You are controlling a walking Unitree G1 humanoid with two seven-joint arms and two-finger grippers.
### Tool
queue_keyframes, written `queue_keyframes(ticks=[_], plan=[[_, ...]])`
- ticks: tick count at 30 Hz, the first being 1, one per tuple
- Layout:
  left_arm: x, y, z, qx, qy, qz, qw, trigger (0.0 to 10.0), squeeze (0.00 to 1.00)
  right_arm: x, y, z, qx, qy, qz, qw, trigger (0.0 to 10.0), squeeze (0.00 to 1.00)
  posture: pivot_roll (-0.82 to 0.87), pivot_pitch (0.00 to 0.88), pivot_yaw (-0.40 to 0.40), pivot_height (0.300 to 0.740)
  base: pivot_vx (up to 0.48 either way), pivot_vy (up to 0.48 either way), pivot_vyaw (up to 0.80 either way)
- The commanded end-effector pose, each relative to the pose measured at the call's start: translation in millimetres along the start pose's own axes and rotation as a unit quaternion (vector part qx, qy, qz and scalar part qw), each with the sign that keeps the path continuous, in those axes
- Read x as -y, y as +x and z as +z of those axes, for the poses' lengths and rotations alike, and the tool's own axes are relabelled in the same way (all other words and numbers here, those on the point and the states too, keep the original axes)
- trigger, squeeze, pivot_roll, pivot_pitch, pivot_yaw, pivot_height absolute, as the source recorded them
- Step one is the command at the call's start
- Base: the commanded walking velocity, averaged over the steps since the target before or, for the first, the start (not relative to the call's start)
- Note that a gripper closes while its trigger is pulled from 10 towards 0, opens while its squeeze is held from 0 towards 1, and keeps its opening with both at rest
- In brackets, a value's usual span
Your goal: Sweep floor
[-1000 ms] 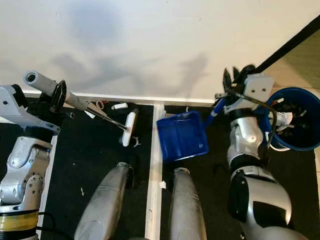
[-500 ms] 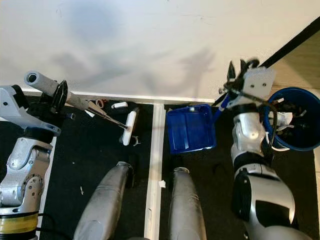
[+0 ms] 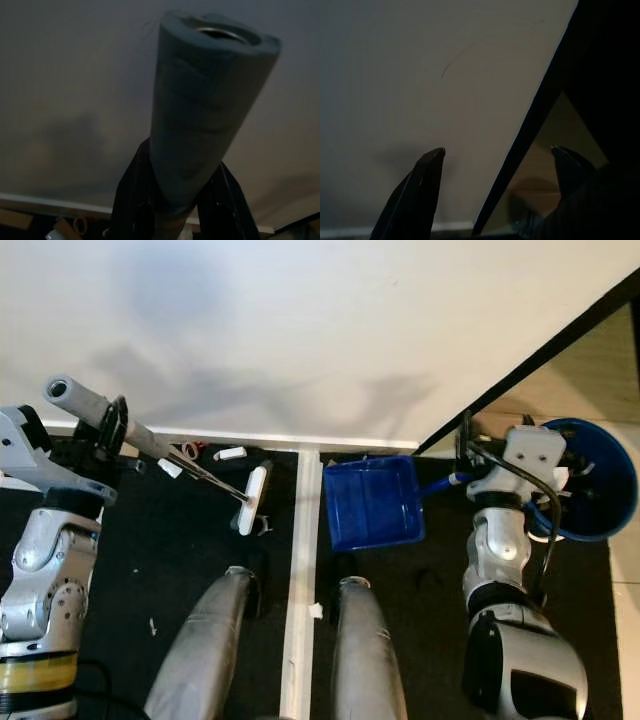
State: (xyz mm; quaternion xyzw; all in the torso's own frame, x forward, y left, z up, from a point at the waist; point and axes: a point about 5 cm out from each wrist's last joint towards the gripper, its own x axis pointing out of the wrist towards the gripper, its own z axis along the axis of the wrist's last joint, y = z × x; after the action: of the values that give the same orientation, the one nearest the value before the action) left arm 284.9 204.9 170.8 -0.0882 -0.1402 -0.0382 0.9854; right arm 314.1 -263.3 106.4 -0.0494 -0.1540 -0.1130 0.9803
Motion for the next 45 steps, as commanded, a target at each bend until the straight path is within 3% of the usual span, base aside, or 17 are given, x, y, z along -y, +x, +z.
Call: queue_keyframes(ticks=[1, 5, 6, 8, 11, 12, 18, 22, 26, 29, 30, 31, 34, 36, 40, 43, 45], plan=[[-2.8, -6.4, -23.6, -0.045, -0.003, 0.016, 0.999, 10.0, 0.00, 0.1, -14.3, -13.4, -0.033, -0.008, 0.013, 0.999, 10.0, 0.00, 0.13, 0.281, -0.043, 0.740, 0.000, 0.000, 0.00], [-7.6, -5.5, -35.9, -0.069, -0.003, 0.047, 0.996, 10.0, 0.00, 0.8, -21.9, -19.2, -0.045, -0.005, 0.020, 0.999, 10.0, 0.00, 0.11, 0.202, -0.047, 0.740, 0.000, 0.000, 0.00], [-10.7, -2.3, -48.2, -0.092, 0.018, 0.065, 0.993, 10.0, 0.00, 5.3, -25.7, -24.7, -0.067, -0.003, 0.006, 0.998, 10.0, 0.00, 0.08, 0.176, -0.046, 0.740, 0.000, 0.000, 0.00], [-10.7, -0.6, -50.8, -0.097, 0.027, 0.065, 0.993, 10.0, 0.00, 7.3, -26.2, -26.0, -0.075, -0.007, 0.000, 0.997, 10.0, 0.00, 0.08, 0.176, -0.046, 0.740, 0.000, 0.000, 0.00], [-9.4, 3.8, -54.0, -0.096, 0.005, 0.079, 0.992, 10.0, 0.00, 16.6, -26.0, -28.0, -0.087, 0.022, -0.038, 0.995, 10.0, 0.00, 0.08, 0.155, -0.038, 0.740, 0.000, 0.000, 0.00], [-4.2, 10.0, -58.7, -0.104, 0.023, 0.067, 0.992, 10.0, 0.00, 27.1, -25.2, -29.3, -0.103, 0.018, -0.067, 0.992, 10.0, 0.00, 0.09, 0.159, -0.034, 0.740, 0.000, 0.000, 0.00], [-1.9, 19.6, -57.9, -0.099, 0.045, 0.065, 0.992, 10.0, 0.00, 44.7, -22.9, -28.7, -0.120, 0.026, -0.108, 0.987, 10.0, 0.00, 0.10, 0.184, -0.026, 0.740, 0.000, 0.000, 0.00], [-8.6, 16.0, -64.4, -0.113, 0.055, 0.084, 0.988, 10.0, 0.00, 47.5, -30.0, -34.9, -0.142, 0.024, -0.108, 0.984, 10.0, 0.00, 0.08, 0.160, -0.019, 0.740, 0.000, 0.000, 0.00], [-18.7, 11.9, -78.7, -0.162, 0.078, 0.098, 0.979, 10.0, 0.00, 36.0, -44.6, -49.5, -0.181, 0.043, -0.088, 0.979, 10.0, 0.00, 0.07, 0.157, -0.029, 0.740, 0.000, 0.000, 0.00], [-37.9, -4.2, -102.8, -0.244, 0.130, 0.124, 0.953, 10.0, 0.00, 5.1, -71.0, -74.4, -0.257, 0.094, -0.042, 0.961, 10.0, 0.00, 0.05, 0.093, -0.034, 0.740, 0.000, 0.000, 0.00], [-43.4, -12.0, -110.4, -0.266, 0.139, 0.134, 0.944, 10.0, 0.00, -11.2, -84.5, -84.7, -0.297, 0.105, -0.005, 0.949, 10.0, 0.00, 0.05, 0.089, -0.035, 0.740, 0.000, 0.000, 0.00], [-43.4, -12.0, -110.4, -0.266, 0.139, 0.134, 0.944, 10.0, 0.00, -11.2, -84.5, -84.7, -0.297, 0.105, -0.005, 0.949, 10.0, 0.00, 0.05, 0.089, -0.035, 0.740, 0.000, 0.000, 0.00], [-52.1, -31.9, -125.3, -0.301, 0.145, 0.152, 0.930, 10.0, 0.00, -44.8, -123.0, -104.6, -0.389, 0.106, 0.089, 0.911, 10.0, 0.00, 0.05, 0.051, -0.050, 0.740, 0.000, 0.000, 0.00], [-57.4, -44.6, -134.2, -0.318, 0.134, 0.167, 0.923, 10.0, 0.00, -51.6, -137.9, -109.9, -0.414, 0.112, 0.093, 0.899, 10.0, 0.00, 0.06, 0.039, -0.061, 0.740, 0.000, 0.000, 0.00], [-63.2, -60.1, -144.2, -0.344, 0.133, 0.176, 0.913, 10.0, 0.00, -53.1, -151.3, -115.5, -0.446, 0.103, 0.082, 0.885, 10.0, 0.00, 0.06, 0.027, -0.069, 0.740, 0.000, 0.000, 0.00], [-72.4, -94.0, -162.3, -0.400, 0.102, 0.220, 0.884, 10.0, 0.00, -54.0, -171.9, -123.4, -0.500, 0.056, 0.087, 0.860, 10.0, 0.00, 0.06, 0.019, -0.067, 0.740, 0.000, 0.000, 0.00], [-70.6, -105.1, -170.0, -0.425, 0.079, 0.230, 0.872, 10.0, 0.00, -54.4, -174.7, -124.0, -0.504, 0.050, 0.094, 0.857, 10.0, 0.00, 0.04, 0.011, -0.058, 0.740, 0.000, 0.000, 0.00]])
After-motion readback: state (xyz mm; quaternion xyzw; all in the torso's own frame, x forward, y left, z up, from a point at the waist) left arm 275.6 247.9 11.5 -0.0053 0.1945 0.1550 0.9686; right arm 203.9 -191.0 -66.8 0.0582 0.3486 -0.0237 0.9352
